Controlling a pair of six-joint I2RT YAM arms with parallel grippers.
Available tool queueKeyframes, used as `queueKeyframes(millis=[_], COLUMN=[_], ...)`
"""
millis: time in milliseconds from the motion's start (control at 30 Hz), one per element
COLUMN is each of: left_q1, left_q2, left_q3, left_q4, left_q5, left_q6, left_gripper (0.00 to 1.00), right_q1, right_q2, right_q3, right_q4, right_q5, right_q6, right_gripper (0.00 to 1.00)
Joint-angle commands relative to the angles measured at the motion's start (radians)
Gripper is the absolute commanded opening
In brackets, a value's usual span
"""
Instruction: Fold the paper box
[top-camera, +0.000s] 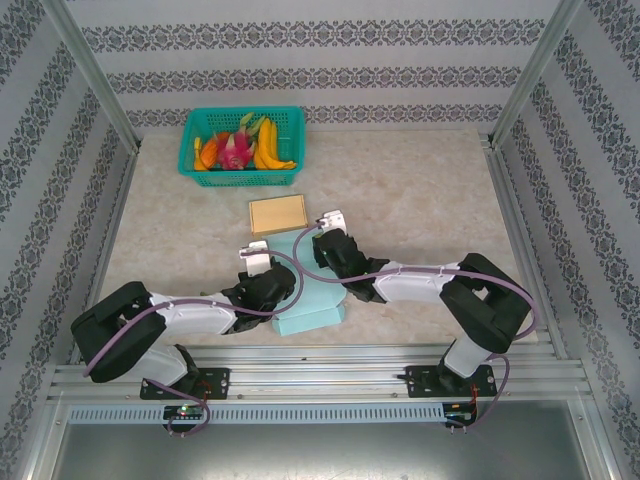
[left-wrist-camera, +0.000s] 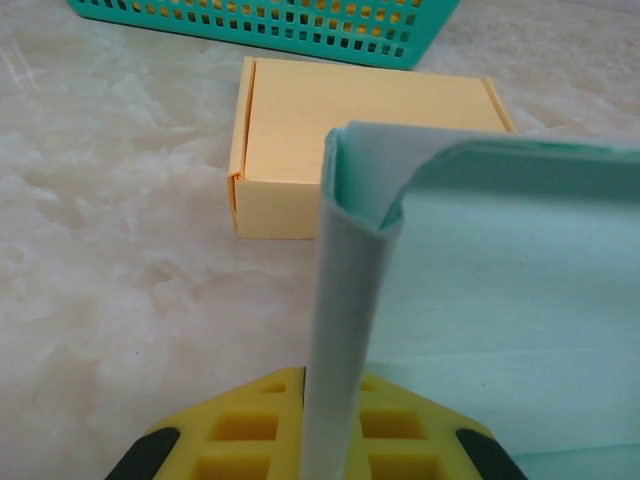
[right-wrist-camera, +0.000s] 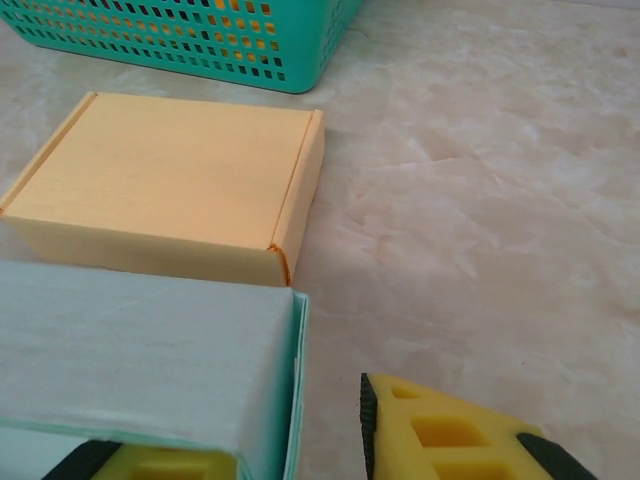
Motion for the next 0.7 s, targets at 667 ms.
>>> queueKeyframes(millis=[667], left_q1=[0.009], left_q2=[0.032], left_q3=[0.021], left_q4=[0.031], left_q5=[-0.006], left_q6=[0.033], left_gripper=[0.00], right_q1=[0.042], right_q2=[-0.631], right_q3=[-0.160], right_q4=[-0.449], right_q5=[-0.060], right_q6=[-0.024], right_gripper=[0.53])
